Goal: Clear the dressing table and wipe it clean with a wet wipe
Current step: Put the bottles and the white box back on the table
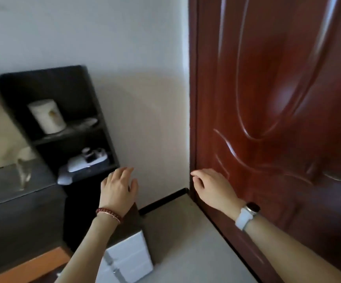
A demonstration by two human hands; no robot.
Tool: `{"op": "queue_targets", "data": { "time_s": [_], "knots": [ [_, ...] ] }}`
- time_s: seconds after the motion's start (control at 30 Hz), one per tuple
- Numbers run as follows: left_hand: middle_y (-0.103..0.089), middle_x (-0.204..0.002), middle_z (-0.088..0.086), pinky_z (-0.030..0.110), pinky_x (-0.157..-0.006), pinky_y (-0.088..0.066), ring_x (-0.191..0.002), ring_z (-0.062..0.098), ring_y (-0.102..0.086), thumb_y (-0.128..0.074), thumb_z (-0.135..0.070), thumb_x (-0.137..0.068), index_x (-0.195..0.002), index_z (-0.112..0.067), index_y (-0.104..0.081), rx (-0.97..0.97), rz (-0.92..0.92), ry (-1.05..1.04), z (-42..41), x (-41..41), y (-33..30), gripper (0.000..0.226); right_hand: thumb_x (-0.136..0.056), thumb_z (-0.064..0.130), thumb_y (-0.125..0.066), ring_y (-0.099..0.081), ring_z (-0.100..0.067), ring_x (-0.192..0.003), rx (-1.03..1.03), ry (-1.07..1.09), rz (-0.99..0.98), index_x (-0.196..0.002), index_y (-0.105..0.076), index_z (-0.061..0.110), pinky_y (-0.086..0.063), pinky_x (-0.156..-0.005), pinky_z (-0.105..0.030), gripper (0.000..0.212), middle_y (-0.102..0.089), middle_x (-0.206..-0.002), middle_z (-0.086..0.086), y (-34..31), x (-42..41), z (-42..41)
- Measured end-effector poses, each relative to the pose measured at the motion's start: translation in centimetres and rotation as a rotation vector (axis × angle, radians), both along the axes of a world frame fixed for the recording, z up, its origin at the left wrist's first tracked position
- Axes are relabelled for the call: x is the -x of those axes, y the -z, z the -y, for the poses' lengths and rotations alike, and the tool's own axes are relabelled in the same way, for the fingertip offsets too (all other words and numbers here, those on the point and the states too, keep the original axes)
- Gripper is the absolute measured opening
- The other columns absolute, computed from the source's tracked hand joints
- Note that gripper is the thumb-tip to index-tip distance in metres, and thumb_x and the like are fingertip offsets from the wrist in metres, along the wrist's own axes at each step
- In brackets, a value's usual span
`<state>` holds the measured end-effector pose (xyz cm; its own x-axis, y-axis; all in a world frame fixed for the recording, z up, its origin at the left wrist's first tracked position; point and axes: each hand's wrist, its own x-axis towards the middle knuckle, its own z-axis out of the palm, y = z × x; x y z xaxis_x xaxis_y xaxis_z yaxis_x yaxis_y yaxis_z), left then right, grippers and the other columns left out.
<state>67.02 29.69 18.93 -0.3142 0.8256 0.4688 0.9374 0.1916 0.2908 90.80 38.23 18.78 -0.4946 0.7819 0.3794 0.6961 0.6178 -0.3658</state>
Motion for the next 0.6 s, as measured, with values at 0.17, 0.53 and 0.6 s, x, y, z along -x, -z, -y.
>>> {"op": "queue_targets", "data": {
  "time_s": [0.17, 0.53, 0.6],
  "knots": [
    [-0.058, -0.120, 0.014, 0.049, -0.091, -0.039, -0.109, 0.036, -0.052, -0.056, -0.019, -0.086, -0.119, -0.010, -0.056, 0.010, 0.053, -0.248, 6.9, 10.9, 0.7, 0.035, -0.095, 0.023, -0.039, -0.053, -0.026, -0.111, 0.033, -0.184, 0.071, -0.118, -0.058, 0.015, -0.041, -0.091, -0.036, 0.031, -0.064, -0.117, -0.004, -0.4, 11.9, 0.7],
    [-0.055, -0.122, 0.015, 0.047, -0.092, -0.037, -0.112, 0.036, -0.050, -0.052, -0.017, -0.087, -0.121, -0.009, -0.053, 0.077, 0.096, -0.397, 7.4, 22.0, 3.4, 0.035, -0.098, 0.023, -0.034, -0.052, -0.022, -0.115, 0.123, -0.387, 0.183, -0.126, -0.052, 0.013, -0.043, -0.089, -0.033, 0.035, -0.057, -0.126, -0.004, 1.9, 27.4, -2.9],
    [-0.055, -0.122, 0.014, 0.046, -0.091, -0.038, -0.112, 0.035, -0.049, -0.051, -0.018, -0.088, -0.122, -0.009, -0.052, 0.096, 0.096, -0.394, 5.3, 23.8, 3.9, 0.036, -0.098, 0.023, -0.035, -0.051, -0.022, -0.115, 0.143, -0.392, 0.172, -0.127, -0.051, 0.013, -0.043, -0.089, -0.033, 0.035, -0.056, -0.128, -0.004, 2.6, 29.7, -5.0]
  ]
}}
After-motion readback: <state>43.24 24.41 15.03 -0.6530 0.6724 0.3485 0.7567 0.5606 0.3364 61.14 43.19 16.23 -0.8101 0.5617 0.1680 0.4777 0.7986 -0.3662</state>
